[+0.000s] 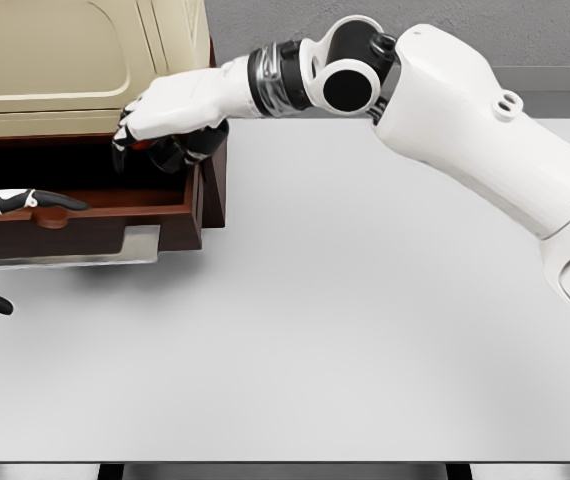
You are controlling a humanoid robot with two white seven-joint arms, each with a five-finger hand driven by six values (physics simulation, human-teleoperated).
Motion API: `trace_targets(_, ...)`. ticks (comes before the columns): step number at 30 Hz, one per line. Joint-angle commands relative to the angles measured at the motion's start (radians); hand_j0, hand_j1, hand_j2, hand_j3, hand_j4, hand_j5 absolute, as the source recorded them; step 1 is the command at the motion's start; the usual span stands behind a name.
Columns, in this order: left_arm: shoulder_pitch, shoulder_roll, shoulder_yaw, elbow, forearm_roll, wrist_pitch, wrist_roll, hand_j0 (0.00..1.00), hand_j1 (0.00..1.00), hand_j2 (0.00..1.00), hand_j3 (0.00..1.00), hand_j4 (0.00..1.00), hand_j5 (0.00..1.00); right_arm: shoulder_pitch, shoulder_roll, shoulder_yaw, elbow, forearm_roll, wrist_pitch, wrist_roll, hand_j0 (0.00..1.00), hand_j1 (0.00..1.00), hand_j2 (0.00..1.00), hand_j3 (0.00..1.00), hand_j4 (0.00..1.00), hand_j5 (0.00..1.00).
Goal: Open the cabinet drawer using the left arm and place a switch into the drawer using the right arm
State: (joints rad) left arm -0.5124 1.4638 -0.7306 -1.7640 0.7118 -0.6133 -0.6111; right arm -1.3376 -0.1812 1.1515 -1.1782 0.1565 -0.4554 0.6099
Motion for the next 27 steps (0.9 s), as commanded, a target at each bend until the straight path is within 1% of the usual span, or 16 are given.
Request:
trace_targets(1, 0.0, 0.003, 0.002, 0.0, 0.011, 0.002, 0.0, 1.0, 1.0, 1.0, 1.0, 1.0, 1.0, 0.0, -0.001, -0.001, -0.004, 0.001, -0.023, 0.001, 1.0, 1.0, 1.0, 1.0, 1.0, 1.0)
trace_targets(3, 0.002, 0.003, 0.002, 0.0, 0.011, 0.002, 0.0, 1.0, 1.0, 1.0, 1.0, 1.0, 1.0, 0.0, -0.003, -0.001, -0.004, 0.001, -0.057, 0.001, 1.0, 1.0, 1.0, 1.0, 1.0, 1.0)
trace_targets(5, 0.002, 0.001, 0.002, 0.0, 0.011, 0.002, 0.0, 1.0, 1.0, 1.0, 1.0, 1.0, 1.0, 0.0, -0.001, -0.001, -0.006, 0.001, -0.069, 0.001, 1.0, 1.0, 1.0, 1.0, 1.0, 1.0)
trace_targets(9, 0.003, 0.001, 0.002, 0.0, 0.011, 0.002, 0.0, 1.0, 1.0, 1.0, 1.0, 1.0, 1.0, -0.002, -0.003, -0.003, -0.014, -0.015, -0.155, 0.001, 1.0, 1.0, 1.0, 1.0, 1.0, 1.0)
trace_targets(12, 0.003, 0.0, 0.0, 0.001, 0.009, 0.002, 0.0, 1.0, 1.0, 1.0, 1.0, 1.0, 1.0, 0.0, -0.011, -0.004, -0.015, -0.022, -0.155, 0.001, 1.0, 1.0, 1.0, 1.0, 1.0, 1.0)
trace_targets(13, 0.003, 0.0, 0.0, 0.0, 0.009, 0.002, 0.0, 1.0, 1.0, 1.0, 1.0, 1.0, 1.0, 0.0, -0.023, -0.007, -0.015, -0.022, -0.155, 0.001, 1.0, 1.0, 1.0, 1.0, 1.0, 1.0)
trace_targets(14, 0.002, 0.0, 0.002, 0.0, 0.011, 0.002, 0.0, 1.0, 1.0, 1.0, 1.0, 1.0, 1.0, 0.002, -0.038, -0.009, -0.015, -0.025, -0.155, 0.001, 1.0, 1.0, 1.0, 1.0, 1.0, 1.0)
trace_targets(17, 0.0, 0.001, 0.002, 0.0, 0.014, 0.002, 0.0, 1.0, 1.0, 1.0, 1.0, 1.0, 1.0, 0.002, -0.107, -0.009, -0.017, -0.081, -0.155, 0.001, 1.0, 1.0, 1.0, 1.0, 1.0, 1.0)
trace_targets(18, 0.003, -0.002, 0.002, 0.001, 0.014, 0.002, 0.0, 1.0, 1.0, 1.0, 1.0, 1.0, 1.0, 0.002, -0.13, -0.009, -0.034, -0.086, -0.155, 0.001, 1.0, 1.0, 1.0, 1.0, 1.0, 1.0)
trace_targets(21, 0.0, 0.0, 0.002, 0.001, 0.014, 0.002, 0.0, 1.0, 1.0, 1.0, 1.0, 1.0, 1.0, 0.009, -0.225, -0.009, -0.136, -0.086, -0.155, 0.001, 1.0, 1.0, 1.0, 1.0, 1.0, 1.0)
trace_targets(23, 0.0, -0.002, 0.002, 0.001, 0.014, 0.002, 0.0, 1.0, 1.0, 1.0, 1.0, 1.0, 1.0, 0.011, -0.262, -0.009, -0.162, -0.087, -0.155, 0.001, 1.0, 1.0, 1.0, 1.0, 1.0, 1.0)
trace_targets(24, 0.0, -0.005, 0.003, 0.001, 0.014, 0.002, 0.0, 1.0, 1.0, 1.0, 1.0, 1.0, 1.0, 0.012, -0.29, -0.007, -0.198, -0.086, -0.155, 0.001, 1.0, 1.0, 1.0, 1.0, 1.0, 1.0)
trace_targets(25, 0.0, -0.014, 0.003, 0.001, 0.014, 0.002, 0.0, 1.0, 1.0, 1.0, 1.0, 1.0, 1.0, 0.014, -0.322, -0.007, -0.242, -0.087, -0.155, 0.001, 1.0, 1.0, 1.0, 1.0, 1.0, 1.0)
trace_targets(26, -0.012, -0.02, 0.005, 0.001, 0.014, 0.002, 0.0, 1.0, 1.0, 1.0, 1.0, 1.0, 1.0, 0.025, -0.36, -0.009, -0.271, -0.087, -0.155, 0.001, 1.0, 1.0, 1.0, 1.0, 1.0, 1.0)
trace_targets(27, -0.017, -0.045, 0.006, 0.001, 0.012, 0.002, 0.0, 1.0, 1.0, 1.0, 1.0, 1.0, 1.0, 0.031, -0.392, -0.009, -0.282, -0.087, -0.155, 0.001, 1.0, 1.0, 1.0, 1.0, 1.0, 1.0)
